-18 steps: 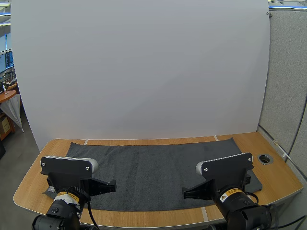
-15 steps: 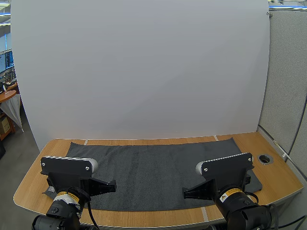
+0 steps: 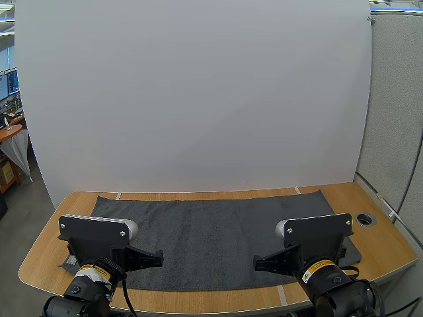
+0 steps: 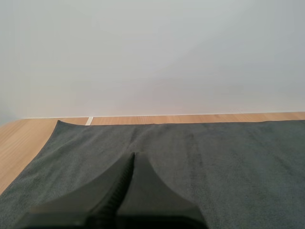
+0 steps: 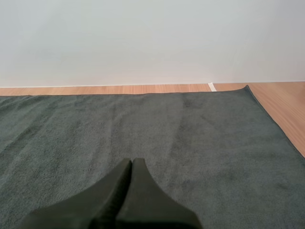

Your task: Fold the towel

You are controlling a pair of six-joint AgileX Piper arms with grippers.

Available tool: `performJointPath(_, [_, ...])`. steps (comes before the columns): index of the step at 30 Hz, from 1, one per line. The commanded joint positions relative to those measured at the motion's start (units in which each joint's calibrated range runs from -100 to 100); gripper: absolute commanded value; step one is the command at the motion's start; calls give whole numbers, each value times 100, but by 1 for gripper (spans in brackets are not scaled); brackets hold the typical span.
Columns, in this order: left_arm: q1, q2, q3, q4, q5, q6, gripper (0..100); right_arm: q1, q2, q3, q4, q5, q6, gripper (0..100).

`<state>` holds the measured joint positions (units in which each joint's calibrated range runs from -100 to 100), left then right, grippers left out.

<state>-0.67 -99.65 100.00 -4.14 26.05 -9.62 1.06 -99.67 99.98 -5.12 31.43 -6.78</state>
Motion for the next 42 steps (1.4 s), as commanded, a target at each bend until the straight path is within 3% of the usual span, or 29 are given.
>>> performJointPath(1, [-25,-35,0,-23,-137,-33,0,4,-33,2,-33,-17,9,0])
performJointPath(23, [-25,-35,0,-23,-137,-33,0,4,-33,2,-128,-17,9,0])
performJointPath(35, [-25,-35,0,-23,-137,-33,0,4,-33,2,-1506,-302,9,0])
performJointPath(42, [-25,-35,0,-23,-137,-33,0,4,-33,-346,-1529,-151,9,0])
